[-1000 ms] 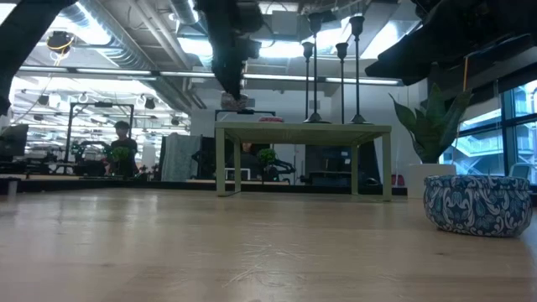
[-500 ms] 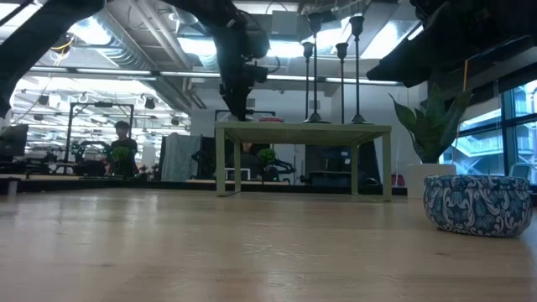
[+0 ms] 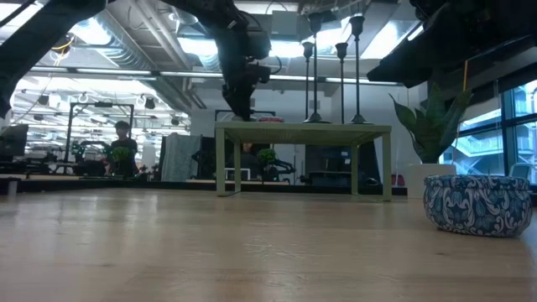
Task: Pick & Place candle stick holders
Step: Put the red scented candle on the shelf, then align the blue scented candle with the orange scented candle on the shelf
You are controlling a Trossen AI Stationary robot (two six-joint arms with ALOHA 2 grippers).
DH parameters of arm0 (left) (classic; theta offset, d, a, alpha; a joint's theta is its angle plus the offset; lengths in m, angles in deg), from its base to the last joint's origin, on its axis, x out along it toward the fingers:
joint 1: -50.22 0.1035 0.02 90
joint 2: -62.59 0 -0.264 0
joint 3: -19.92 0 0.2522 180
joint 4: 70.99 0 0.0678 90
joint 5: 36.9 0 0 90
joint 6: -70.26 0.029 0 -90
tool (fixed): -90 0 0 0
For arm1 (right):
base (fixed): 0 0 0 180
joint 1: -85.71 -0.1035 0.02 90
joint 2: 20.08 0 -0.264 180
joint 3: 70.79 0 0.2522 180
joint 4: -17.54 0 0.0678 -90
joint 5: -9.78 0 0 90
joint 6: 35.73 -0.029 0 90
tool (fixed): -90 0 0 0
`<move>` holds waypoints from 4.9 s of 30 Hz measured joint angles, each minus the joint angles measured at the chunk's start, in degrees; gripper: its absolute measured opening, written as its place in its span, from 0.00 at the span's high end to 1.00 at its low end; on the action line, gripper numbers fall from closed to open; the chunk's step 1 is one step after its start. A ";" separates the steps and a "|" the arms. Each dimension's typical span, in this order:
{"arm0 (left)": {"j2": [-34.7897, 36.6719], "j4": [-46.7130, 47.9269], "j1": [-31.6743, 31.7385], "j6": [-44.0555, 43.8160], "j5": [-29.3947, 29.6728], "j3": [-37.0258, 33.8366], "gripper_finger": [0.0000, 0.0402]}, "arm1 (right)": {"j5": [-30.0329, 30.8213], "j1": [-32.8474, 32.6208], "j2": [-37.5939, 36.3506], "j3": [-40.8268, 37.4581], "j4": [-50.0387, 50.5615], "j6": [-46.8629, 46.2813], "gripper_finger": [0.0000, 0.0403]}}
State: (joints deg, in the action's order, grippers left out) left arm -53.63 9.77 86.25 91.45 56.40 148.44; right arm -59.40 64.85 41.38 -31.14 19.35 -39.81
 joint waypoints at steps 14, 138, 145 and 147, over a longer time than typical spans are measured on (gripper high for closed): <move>0.02 0.02 0.00 0.12 -1.52 0.00 0.27 | 0.11 0.01 0.00 0.00 0.01 -0.13 0.44; 35.30 -35.78 -68.76 -59.77 39.22 -55.21 0.15 | -19.15 -2.26 3.39 0.04 -0.17 0.26 0.44; 35.30 -35.83 -68.76 -59.40 40.53 -55.21 0.15 | -9.63 -1.92 3.45 0.04 -3.83 8.97 0.44; 35.30 -35.82 -68.76 -58.92 40.53 -55.21 0.15 | -7.85 -1.89 3.45 0.04 -5.21 11.00 0.44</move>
State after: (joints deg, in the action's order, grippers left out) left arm -18.33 -26.05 17.49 32.52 96.93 93.23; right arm -67.25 62.96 44.83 -31.10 14.14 -28.81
